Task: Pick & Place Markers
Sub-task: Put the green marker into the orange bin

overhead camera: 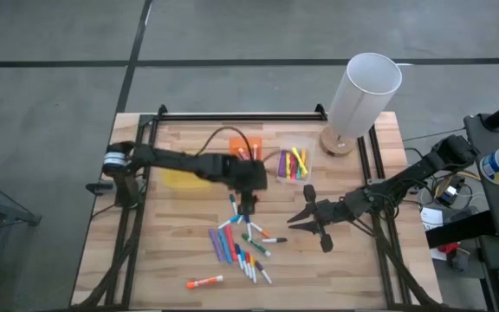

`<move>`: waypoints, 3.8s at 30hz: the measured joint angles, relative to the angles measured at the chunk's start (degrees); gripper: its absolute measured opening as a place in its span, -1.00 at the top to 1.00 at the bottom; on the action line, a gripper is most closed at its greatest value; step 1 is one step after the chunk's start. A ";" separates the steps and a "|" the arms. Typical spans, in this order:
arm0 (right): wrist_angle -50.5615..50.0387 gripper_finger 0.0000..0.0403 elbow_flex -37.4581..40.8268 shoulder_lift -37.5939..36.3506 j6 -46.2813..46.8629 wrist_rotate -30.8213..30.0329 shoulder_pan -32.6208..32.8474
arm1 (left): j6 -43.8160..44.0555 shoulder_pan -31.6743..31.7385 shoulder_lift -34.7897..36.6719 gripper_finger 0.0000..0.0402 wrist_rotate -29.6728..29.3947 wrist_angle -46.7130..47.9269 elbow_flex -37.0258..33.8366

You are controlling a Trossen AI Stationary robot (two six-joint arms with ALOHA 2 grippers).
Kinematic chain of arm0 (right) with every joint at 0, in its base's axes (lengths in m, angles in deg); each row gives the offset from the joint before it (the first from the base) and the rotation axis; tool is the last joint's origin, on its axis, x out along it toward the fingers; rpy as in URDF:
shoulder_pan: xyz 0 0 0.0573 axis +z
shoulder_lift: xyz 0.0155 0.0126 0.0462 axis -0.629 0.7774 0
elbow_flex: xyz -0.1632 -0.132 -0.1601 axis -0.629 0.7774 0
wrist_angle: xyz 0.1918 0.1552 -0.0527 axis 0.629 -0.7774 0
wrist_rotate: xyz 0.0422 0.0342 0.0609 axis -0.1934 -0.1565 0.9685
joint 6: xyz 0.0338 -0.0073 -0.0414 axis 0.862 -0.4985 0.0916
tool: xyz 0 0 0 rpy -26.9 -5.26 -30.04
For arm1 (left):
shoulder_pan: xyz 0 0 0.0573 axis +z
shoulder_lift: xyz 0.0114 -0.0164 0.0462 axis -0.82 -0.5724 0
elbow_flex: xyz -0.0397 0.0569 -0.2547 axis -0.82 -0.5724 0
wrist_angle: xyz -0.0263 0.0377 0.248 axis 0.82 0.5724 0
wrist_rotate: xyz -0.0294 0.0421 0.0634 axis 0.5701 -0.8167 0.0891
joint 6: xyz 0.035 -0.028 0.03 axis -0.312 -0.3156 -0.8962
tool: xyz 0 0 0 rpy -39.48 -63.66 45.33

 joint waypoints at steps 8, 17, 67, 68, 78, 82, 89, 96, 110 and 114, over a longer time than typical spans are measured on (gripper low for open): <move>0.06 0.71 0.00 0.00 0.13 0.00 0.00 | -1.94 -10.80 0.00 0.09 -1.48 -1.35 -0.34; 0.11 0.71 0.00 0.00 0.24 0.00 0.00 | -2.53 -16.92 -1.03 0.09 -1.95 -8.72 -3.98; 0.10 0.71 -0.02 0.02 0.50 -0.02 -0.02 | -4.72 -15.05 -1.86 0.75 -25.55 5.85 0.72; 0.13 0.71 -0.02 0.02 0.49 -0.01 -0.02 | -4.56 -14.20 -1.23 0.75 -27.38 6.81 0.70; 0.43 0.71 -0.02 -0.33 0.67 0.02 0.01 | -2.07 -2.05 6.75 0.74 -32.85 11.53 -0.33; 0.39 0.71 -0.02 -0.39 0.66 0.02 0.00 | 2.96 4.50 7.56 0.73 -28.97 11.04 -0.35; 0.39 0.71 -0.04 -0.42 0.66 0.02 0.00 | 21.93 15.56 5.92 0.73 -15.03 9.37 -1.92; 0.35 0.71 -0.04 -0.42 0.48 0.02 0.00 | 25.93 17.62 2.73 0.73 -7.80 4.38 -5.11; 0.09 0.71 -0.07 -0.42 0.48 0.02 0.00 | 25.49 17.56 -1.09 0.72 -6.60 2.39 -5.68; 0.09 0.71 -0.07 -0.42 0.48 0.02 0.00 | 25.49 17.51 -1.09 0.72 -6.64 2.23 -5.70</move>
